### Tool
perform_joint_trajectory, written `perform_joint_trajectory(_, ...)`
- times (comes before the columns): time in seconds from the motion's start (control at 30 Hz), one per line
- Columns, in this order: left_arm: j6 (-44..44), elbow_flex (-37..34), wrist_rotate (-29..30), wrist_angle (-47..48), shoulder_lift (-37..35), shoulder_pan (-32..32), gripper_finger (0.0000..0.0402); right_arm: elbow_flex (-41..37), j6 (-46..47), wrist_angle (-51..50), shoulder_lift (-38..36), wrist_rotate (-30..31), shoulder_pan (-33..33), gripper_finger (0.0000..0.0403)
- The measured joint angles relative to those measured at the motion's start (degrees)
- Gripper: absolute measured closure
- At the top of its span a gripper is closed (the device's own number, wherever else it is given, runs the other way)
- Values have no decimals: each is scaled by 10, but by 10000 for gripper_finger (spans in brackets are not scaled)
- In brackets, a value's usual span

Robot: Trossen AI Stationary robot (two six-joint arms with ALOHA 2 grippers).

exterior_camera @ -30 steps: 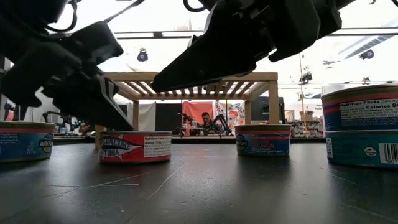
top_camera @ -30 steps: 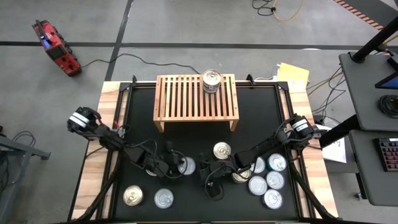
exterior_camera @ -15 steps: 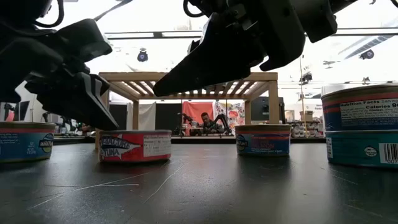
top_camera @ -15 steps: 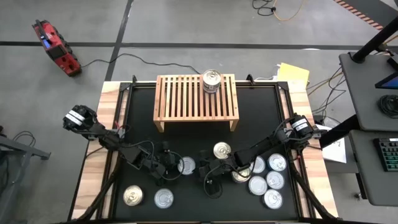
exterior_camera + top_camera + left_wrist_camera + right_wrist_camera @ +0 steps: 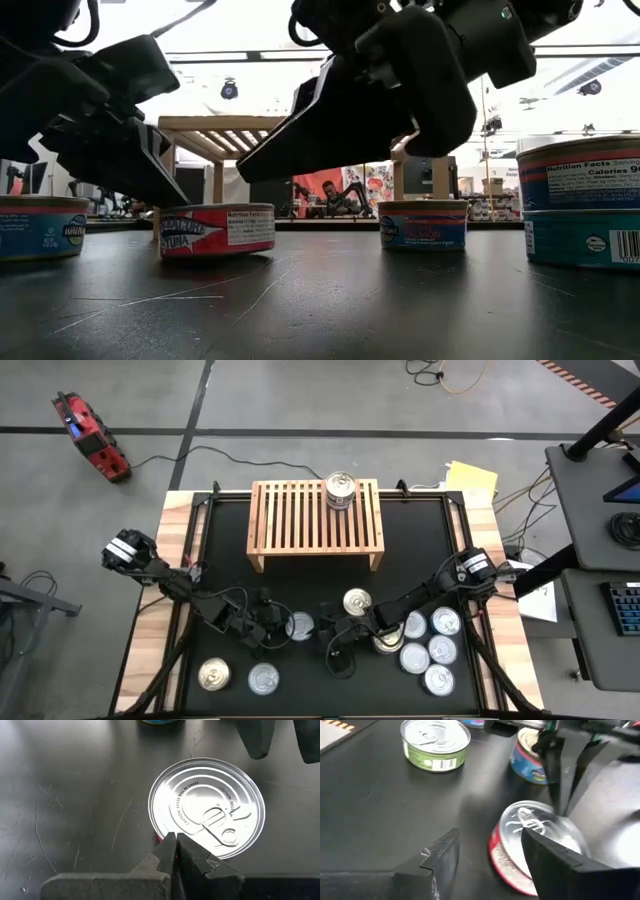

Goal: Stack canned seafood by type on shelf
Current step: Put the red tuna can on the shelf

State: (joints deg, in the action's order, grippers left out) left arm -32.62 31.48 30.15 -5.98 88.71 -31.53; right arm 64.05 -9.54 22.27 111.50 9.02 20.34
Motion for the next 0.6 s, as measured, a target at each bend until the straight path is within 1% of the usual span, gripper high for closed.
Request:
perform_joint_trajectory(0.17,-11,-2,2,1,0,0,401,0,-66,-1,0,57,1,165)
perform_joint_trajectory(0.4,-10,-4,9,6,2,0,401,1,-153,-9,-1,71,2,124)
perform_joint_trajectory(0.47,-13,-5,-4,14,3,0,401,1,-165,-18,-3,77,3,115)
perform_joint_trajectory(0.6,-13,-8,-6,18,5,0,401,0,-202,-27,-2,97,5,101)
